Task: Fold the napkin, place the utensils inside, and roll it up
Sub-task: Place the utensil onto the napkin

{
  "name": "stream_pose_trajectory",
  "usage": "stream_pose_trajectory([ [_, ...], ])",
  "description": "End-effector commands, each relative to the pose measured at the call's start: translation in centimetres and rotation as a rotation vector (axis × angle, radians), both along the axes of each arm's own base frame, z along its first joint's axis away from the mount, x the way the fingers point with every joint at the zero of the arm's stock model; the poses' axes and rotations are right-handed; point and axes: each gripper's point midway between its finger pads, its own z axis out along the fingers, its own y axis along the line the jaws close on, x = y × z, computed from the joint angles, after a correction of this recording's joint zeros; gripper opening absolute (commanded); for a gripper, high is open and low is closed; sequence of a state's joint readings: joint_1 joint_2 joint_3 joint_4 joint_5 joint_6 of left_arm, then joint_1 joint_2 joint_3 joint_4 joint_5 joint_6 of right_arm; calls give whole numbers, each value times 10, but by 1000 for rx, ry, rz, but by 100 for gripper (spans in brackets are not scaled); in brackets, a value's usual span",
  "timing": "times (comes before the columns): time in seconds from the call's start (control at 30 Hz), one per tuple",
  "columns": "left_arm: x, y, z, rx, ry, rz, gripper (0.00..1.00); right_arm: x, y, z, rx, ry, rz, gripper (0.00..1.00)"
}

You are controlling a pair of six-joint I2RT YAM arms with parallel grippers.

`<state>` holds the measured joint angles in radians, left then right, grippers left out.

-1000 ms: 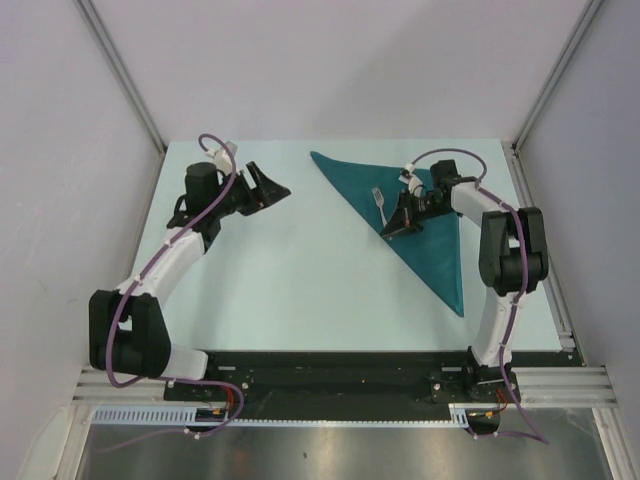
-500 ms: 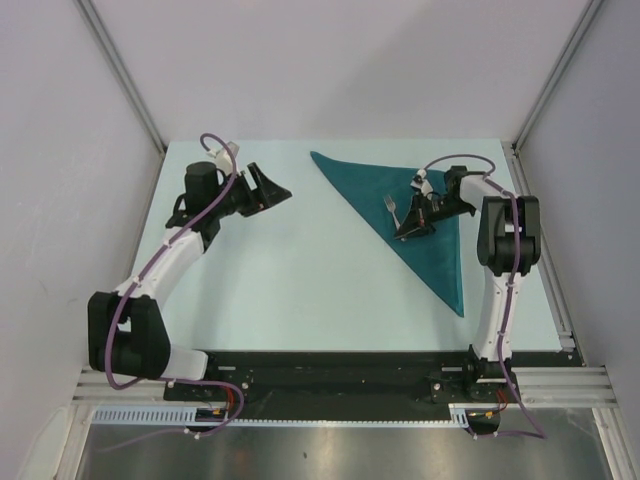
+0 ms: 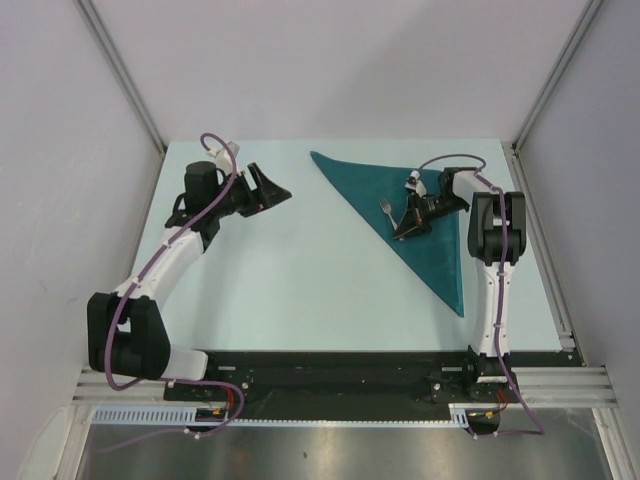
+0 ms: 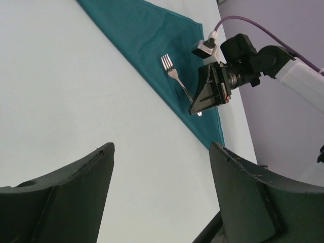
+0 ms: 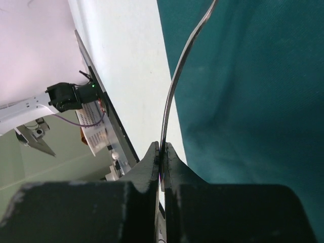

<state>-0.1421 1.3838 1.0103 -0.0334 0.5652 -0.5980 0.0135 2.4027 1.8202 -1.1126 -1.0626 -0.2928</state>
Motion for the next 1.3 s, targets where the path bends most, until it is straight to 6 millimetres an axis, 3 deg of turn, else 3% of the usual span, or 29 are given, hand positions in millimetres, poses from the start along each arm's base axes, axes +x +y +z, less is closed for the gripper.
stream_pose_trajectory([
  [0.0,2,-1,30,-1,-89,-26,80,0,2,-2,19,19,29,2],
  [0.27,2,-1,30,1,-89,-30,80,3,9,-13,5,36,56,5],
  [0.6,2,-2,28,0,-79,-35,80,22,12,-21,-5,43,51,7],
  [0.7,2,-2,28,-1,-81,-37,80,25,7,-20,-19,43,39,18],
  [0.73,2,-2,28,-1,-81,-37,80,25,4,-19,-26,44,35,29],
  [0.8,2,-2,28,-2,-78,-38,80,26,-1,-13,-35,34,23,37],
  [0.83,2,-3,27,-3,-78,-40,80,28,-3,-11,-37,29,15,50],
  [0.93,2,-3,27,-8,-75,-44,80,34,-6,3,-47,-12,-7,67],
  [1.0,2,-4,28,-11,-74,-45,80,42,-22,15,-63,-37,-53,71],
  [1.03,2,-4,28,-12,-74,-46,80,45,-24,18,-77,-52,-66,82],
  [1.13,1,-4,29,-14,-77,-48,80,52,-35,24,-174,-66,-108,91],
  [1.27,1,-5,30,-16,-77,-53,80,60,-51,31,-309,-95,-160,95],
])
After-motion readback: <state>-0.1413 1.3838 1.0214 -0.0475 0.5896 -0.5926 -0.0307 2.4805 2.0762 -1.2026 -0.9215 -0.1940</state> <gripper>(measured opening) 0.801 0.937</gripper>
